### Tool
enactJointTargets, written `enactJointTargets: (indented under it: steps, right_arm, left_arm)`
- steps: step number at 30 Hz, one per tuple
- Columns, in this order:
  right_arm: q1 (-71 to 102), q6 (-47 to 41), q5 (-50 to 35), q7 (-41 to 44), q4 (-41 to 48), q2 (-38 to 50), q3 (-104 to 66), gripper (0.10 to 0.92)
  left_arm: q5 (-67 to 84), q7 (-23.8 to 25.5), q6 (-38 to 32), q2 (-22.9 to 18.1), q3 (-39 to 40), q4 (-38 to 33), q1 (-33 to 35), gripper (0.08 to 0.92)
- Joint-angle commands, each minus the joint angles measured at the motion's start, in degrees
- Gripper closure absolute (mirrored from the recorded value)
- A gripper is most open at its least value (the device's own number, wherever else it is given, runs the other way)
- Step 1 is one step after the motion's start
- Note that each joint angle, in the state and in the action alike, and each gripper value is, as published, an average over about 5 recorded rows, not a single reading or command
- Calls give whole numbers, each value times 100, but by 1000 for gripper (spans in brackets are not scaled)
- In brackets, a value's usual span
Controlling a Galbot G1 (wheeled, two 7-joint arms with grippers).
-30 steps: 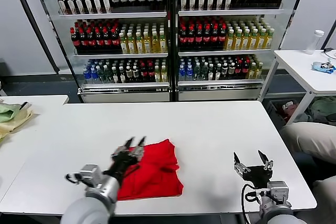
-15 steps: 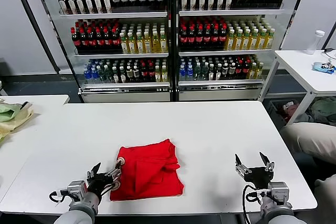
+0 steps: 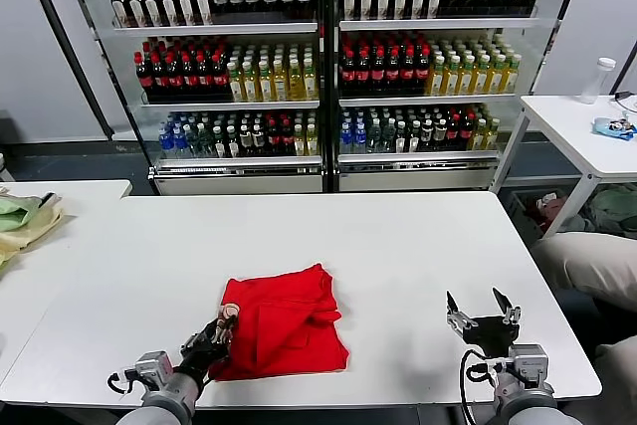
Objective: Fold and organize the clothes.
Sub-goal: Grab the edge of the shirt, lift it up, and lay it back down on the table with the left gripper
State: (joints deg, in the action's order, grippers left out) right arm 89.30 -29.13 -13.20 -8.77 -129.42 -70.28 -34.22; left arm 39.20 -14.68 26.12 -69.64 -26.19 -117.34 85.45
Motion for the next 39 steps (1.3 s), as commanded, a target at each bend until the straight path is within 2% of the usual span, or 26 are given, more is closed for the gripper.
enactJointTargets:
  steps: [1, 6, 9, 12, 16, 19, 22, 25, 27, 29, 31, 34, 37, 39]
  right_arm:
    - [-7, -2, -1, 0, -14, 3, -7, 203]
    - [-25, -6, 0, 3, -4, 0, -13, 203]
    - [-47, -6, -6, 7, -2, -2, -25, 203]
    - [-98, -5, -16, 9, 28, 8, -13, 203]
    - [-161, -6, -33, 11, 67, 34, 4, 203]
    - [-171, -1, -64, 15, 78, 56, -24, 203]
    - [-170, 26, -89, 22, 119, 60, -60, 203]
    - [-147, 60, -86, 25, 150, 45, -68, 203]
    - [-106, 71, -81, 25, 126, 29, -75, 203]
    - [-57, 74, -77, 26, 92, 14, -99, 203]
    - [1, 76, -75, 26, 56, -4, -145, 203]
    - [73, 76, -60, 25, 38, -32, -204, 203]
    - [124, 76, -31, 24, 41, -62, -227, 203]
    - [144, 74, -14, 22, 36, -78, -230, 203]
  left_arm:
    - [216, 28, -45, -99, 28, 172, -58, 694]
    - [587, 82, 130, -131, -389, -183, -266, 841]
    - [1249, 20, 549, 5, -1299, -599, -346, 900]
    - [2069, 28, 743, 258, -2585, -797, -185, 910]
    - [2824, 208, 764, 597, -3978, -407, -39, 910]
    - [2922, 711, 773, 923, -4637, 50, 140, 910]
    - [2871, 1113, 777, 1221, -4837, 269, 235, 910]
    - [2720, 1118, 772, 1388, -4286, 84, 42, 910]
    - [2443, 973, 764, 1312, -3403, -278, -134, 910]
    - [2045, 775, 755, 1029, -2243, -743, -264, 910]
    - [1469, 560, 744, 489, -866, -1202, -349, 910]
    - [482, 421, 735, -447, 1040, -1494, -438, 910]
    - [-206, 406, 726, -1334, 2230, -1195, -717, 910]
    - [-378, 315, 721, -1905, 2611, -831, -1035, 910]
